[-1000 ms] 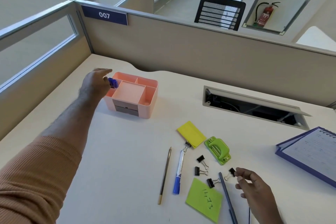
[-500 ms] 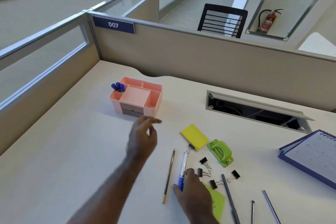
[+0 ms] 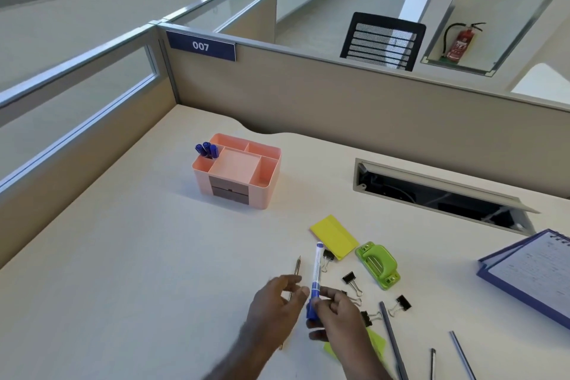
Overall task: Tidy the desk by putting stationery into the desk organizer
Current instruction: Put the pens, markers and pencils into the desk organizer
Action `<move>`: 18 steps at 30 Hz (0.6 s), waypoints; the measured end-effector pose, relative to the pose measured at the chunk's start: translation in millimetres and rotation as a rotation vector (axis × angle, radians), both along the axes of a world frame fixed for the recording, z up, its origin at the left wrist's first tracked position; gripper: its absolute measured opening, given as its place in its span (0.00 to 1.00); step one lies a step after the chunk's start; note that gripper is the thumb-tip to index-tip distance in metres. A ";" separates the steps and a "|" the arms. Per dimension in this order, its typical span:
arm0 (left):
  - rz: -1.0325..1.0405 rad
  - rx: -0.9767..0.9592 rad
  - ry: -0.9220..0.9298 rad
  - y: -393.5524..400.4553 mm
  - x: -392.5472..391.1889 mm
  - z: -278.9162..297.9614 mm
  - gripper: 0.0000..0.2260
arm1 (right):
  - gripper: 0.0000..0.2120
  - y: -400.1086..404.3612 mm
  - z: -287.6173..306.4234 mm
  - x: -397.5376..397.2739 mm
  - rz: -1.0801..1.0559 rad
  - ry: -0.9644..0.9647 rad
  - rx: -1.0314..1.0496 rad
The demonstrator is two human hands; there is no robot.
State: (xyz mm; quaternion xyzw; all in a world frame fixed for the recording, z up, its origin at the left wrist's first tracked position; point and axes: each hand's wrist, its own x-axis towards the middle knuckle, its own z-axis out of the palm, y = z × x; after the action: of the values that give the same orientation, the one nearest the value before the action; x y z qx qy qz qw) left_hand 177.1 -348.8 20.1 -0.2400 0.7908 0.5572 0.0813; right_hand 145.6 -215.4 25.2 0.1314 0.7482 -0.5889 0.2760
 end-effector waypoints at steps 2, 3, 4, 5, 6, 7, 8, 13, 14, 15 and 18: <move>0.038 0.216 -0.025 1.1 1.6 8.3 0.04 | 0.07 -1.6 7.6 1.5 0.000 -0.005 -0.082; 0.055 0.330 -0.023 0.5 2.5 12.8 0.05 | 0.07 -2.6 11.3 2.8 0.005 0.004 -0.100; 0.072 0.417 -0.019 -1.0 2.9 16.5 0.05 | 0.08 -3.2 13.8 3.5 0.004 0.020 -0.114; 0.081 0.465 -0.015 -2.8 3.0 18.4 0.06 | 0.09 -3.1 16.2 4.1 0.006 0.037 -0.113; 0.080 0.488 -0.018 -4.6 2.7 20.2 0.05 | 0.10 -3.3 19.5 4.4 0.017 0.055 -0.110; 0.076 0.496 -0.027 -6.6 2.5 20.5 0.05 | 0.12 -3.0 22.8 4.7 0.042 0.071 -0.096; 0.074 0.502 -0.037 -8.4 2.2 20.7 0.05 | 0.13 -2.9 25.5 4.6 0.070 0.086 -0.081; 0.092 0.530 -0.007 -12.9 3.0 23.5 0.05 | 0.06 2.8 30.3 0.1 0.207 0.204 -0.012; 0.106 0.529 0.016 -16.4 2.2 25.1 0.05 | 0.07 5.7 30.2 -1.1 0.226 0.221 0.009; 0.131 0.522 0.049 -22.1 0.4 26.8 0.05 | 0.07 9.6 30.1 -2.5 0.224 0.230 0.023; 0.260 0.408 0.211 -60.0 -11.7 31.2 0.05 | 0.07 32.2 26.9 -9.5 0.139 0.231 0.055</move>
State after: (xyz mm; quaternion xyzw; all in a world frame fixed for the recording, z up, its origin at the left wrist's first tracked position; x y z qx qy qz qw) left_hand 165.4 -408.8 51.2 -0.2587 0.6286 0.7329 -0.0272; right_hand 136.1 -183.2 52.1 0.0182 0.7983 -0.5586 0.2244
